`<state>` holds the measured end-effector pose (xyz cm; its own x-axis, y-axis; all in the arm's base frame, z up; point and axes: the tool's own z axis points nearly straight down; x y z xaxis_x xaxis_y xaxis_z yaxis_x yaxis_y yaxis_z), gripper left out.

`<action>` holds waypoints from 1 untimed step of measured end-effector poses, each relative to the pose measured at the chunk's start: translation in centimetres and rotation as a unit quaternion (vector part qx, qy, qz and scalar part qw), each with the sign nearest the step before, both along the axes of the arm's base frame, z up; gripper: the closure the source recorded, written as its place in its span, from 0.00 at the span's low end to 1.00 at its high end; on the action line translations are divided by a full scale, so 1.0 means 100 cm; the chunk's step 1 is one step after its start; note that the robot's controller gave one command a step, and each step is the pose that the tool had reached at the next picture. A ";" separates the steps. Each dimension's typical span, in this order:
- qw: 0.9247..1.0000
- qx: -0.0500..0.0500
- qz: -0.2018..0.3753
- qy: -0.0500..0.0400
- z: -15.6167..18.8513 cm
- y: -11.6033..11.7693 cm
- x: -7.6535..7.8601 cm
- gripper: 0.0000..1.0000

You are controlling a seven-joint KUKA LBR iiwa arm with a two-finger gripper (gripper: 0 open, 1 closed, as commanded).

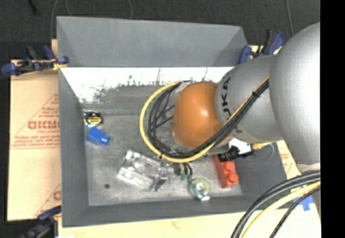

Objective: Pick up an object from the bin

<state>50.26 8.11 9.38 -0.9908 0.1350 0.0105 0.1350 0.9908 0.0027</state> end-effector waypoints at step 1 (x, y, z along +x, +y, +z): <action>1.000 -0.001 -0.021 -0.008 0.134 0.019 -0.008 1.00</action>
Offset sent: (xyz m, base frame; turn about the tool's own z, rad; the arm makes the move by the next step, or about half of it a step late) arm -0.0097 0.0178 0.1313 0.0463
